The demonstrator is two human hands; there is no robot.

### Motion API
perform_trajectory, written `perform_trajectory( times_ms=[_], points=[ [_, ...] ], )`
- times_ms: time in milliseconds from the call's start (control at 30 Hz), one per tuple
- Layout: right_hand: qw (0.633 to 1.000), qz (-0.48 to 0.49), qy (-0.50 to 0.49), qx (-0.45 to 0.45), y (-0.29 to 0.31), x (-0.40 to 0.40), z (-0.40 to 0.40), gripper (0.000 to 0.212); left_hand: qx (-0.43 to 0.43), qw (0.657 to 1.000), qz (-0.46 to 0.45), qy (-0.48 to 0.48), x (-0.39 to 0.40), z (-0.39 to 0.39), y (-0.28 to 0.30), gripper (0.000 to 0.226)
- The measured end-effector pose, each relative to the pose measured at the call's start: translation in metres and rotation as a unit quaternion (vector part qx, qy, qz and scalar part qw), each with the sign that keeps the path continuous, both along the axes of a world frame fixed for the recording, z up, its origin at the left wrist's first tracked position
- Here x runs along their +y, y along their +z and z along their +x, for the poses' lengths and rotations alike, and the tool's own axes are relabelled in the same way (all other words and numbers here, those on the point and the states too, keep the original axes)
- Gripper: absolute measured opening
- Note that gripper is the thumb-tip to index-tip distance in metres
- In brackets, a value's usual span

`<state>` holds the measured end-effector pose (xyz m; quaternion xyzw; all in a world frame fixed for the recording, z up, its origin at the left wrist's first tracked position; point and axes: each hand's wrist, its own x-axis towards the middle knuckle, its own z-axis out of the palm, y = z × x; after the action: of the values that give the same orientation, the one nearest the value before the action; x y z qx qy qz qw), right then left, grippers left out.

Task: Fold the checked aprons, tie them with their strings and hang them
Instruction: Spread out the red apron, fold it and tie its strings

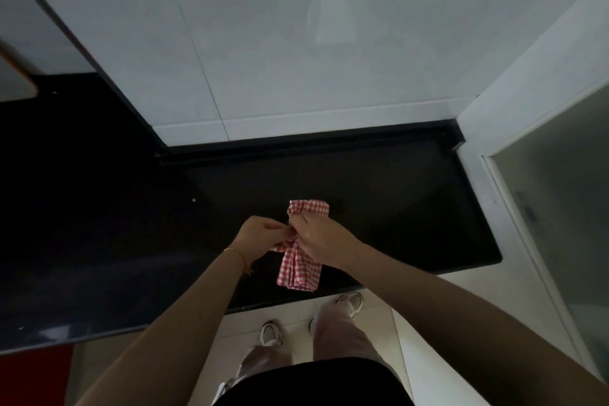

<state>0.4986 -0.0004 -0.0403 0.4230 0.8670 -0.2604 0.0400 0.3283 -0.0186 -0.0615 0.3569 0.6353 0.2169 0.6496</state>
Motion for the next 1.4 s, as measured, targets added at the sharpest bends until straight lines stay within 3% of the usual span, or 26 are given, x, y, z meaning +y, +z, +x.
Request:
perform_trajectory(
  times_ms=[133, 267, 467, 733, 933, 1267, 1400],
  points=[
    [1.0, -0.014, -0.005, 0.018, -0.006, 0.0, 0.005, 0.02, -0.016, 0.999, 0.015, 0.027, -0.004, 0.005, 0.0, 0.007],
    [0.994, -0.026, -0.067, 0.078, -0.003, 0.0, 0.013, 0.003, -0.018, 0.998, 0.042, 0.048, -0.003, 0.017, 0.001, 0.008],
    [0.979, -0.073, -0.164, 0.097, 0.006, 0.011, 0.024, 0.014, 0.073, 0.991, 0.108, 0.017, 0.015, 0.037, 0.012, 0.014],
    [0.947, -0.145, -0.251, 0.14, 0.012, 0.021, 0.038, 0.017, 0.172, 0.978, 0.106, -0.056, 0.037, 0.056, 0.02, 0.014],
    [0.944, -0.08, -0.277, 0.158, 0.011, 0.018, 0.035, 0.011, 0.182, 0.977, 0.104, -0.039, 0.039, 0.067, 0.028, 0.014],
    [0.935, -0.071, -0.295, 0.182, 0.005, 0.015, 0.032, 0.007, 0.201, 0.971, 0.125, 0.025, 0.03, 0.064, 0.026, 0.006],
    [0.928, -0.045, -0.323, 0.181, 0.002, 0.009, 0.025, 0.009, 0.204, 0.971, 0.126, -0.008, 0.028, 0.063, 0.026, 0.01]
  ],
)
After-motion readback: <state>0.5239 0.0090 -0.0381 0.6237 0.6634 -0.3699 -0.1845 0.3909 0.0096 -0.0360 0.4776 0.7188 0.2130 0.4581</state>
